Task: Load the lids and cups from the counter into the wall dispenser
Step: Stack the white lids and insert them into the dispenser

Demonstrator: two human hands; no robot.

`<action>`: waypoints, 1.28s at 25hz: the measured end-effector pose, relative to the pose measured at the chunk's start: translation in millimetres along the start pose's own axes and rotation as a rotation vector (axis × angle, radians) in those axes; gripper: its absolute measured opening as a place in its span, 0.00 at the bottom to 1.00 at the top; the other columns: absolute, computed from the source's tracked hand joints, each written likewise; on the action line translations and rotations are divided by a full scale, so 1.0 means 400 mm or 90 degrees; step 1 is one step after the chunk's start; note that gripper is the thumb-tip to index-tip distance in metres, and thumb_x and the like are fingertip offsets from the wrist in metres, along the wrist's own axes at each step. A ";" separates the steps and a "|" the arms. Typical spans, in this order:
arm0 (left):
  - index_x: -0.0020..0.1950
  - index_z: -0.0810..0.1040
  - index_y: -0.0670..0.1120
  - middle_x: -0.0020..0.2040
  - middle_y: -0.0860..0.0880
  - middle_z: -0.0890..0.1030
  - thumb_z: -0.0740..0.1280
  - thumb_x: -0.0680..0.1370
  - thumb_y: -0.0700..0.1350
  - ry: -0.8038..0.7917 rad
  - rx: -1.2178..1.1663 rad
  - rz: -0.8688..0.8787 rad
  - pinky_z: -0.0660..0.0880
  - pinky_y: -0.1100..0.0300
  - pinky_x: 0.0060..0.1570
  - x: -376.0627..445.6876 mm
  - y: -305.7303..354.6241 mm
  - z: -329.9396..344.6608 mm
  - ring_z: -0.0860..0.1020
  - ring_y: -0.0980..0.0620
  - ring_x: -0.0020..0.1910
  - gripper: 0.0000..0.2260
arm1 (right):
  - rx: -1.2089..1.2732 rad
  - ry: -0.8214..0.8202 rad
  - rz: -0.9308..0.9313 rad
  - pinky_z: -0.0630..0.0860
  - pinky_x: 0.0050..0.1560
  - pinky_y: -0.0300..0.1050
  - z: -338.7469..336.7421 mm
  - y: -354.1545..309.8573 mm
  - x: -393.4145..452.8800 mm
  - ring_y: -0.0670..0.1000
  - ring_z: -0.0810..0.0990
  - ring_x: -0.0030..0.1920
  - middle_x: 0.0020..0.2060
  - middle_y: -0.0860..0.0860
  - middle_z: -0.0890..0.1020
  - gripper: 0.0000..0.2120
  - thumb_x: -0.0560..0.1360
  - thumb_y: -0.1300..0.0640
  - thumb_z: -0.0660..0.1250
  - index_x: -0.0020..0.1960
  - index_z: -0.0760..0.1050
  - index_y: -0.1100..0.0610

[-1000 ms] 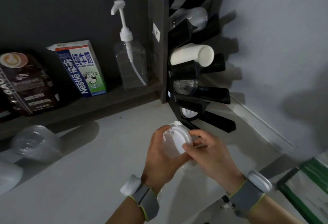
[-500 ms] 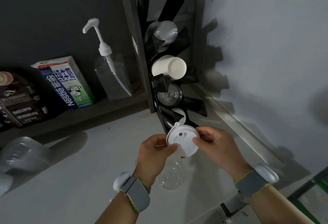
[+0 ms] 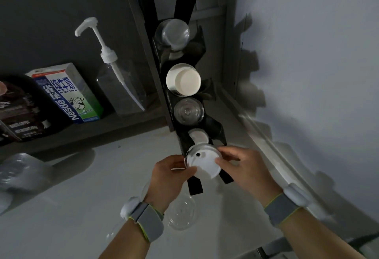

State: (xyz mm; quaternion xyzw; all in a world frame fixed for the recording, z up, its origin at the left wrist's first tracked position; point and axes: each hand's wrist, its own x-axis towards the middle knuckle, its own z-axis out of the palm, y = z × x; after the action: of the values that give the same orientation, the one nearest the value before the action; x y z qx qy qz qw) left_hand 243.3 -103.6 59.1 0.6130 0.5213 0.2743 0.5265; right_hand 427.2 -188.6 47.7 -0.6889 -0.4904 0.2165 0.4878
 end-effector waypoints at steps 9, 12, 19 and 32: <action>0.35 0.76 0.45 0.32 0.48 0.82 0.74 0.71 0.46 0.071 0.170 -0.044 0.73 0.60 0.34 0.109 -0.002 0.046 0.78 0.52 0.33 0.10 | 0.145 -0.102 0.235 0.71 0.32 0.23 0.013 0.049 0.165 0.33 0.79 0.31 0.36 0.51 0.82 0.07 0.71 0.67 0.73 0.49 0.81 0.64; 0.37 0.74 0.48 0.41 0.42 0.85 0.73 0.72 0.49 0.076 0.279 -0.043 0.76 0.56 0.38 0.137 -0.012 0.055 0.81 0.43 0.41 0.10 | 0.194 -0.101 0.278 0.74 0.33 0.28 0.042 0.057 0.196 0.46 0.79 0.37 0.41 0.57 0.81 0.10 0.69 0.72 0.71 0.50 0.80 0.69; 0.52 0.80 0.35 0.52 0.34 0.82 0.72 0.74 0.47 0.089 0.321 -0.033 0.78 0.44 0.51 0.175 -0.010 0.060 0.80 0.34 0.53 0.15 | 0.190 -0.059 0.254 0.69 0.28 0.23 0.085 0.089 0.223 0.33 0.75 0.26 0.44 0.57 0.78 0.10 0.70 0.76 0.69 0.52 0.77 0.76; 0.53 0.81 0.41 0.52 0.37 0.84 0.72 0.73 0.45 0.092 0.379 -0.054 0.79 0.52 0.48 0.256 -0.046 0.064 0.81 0.36 0.54 0.12 | -0.012 -0.026 0.239 0.75 0.43 0.44 0.110 0.129 0.264 0.59 0.82 0.55 0.50 0.66 0.84 0.08 0.69 0.68 0.72 0.49 0.82 0.68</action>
State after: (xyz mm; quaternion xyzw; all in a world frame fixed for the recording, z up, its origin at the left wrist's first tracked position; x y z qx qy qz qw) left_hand 290.6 -19.7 12.5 0.6968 0.6400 0.1303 0.2965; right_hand 462.0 -76.8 2.0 -0.7683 -0.3648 0.3132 0.4226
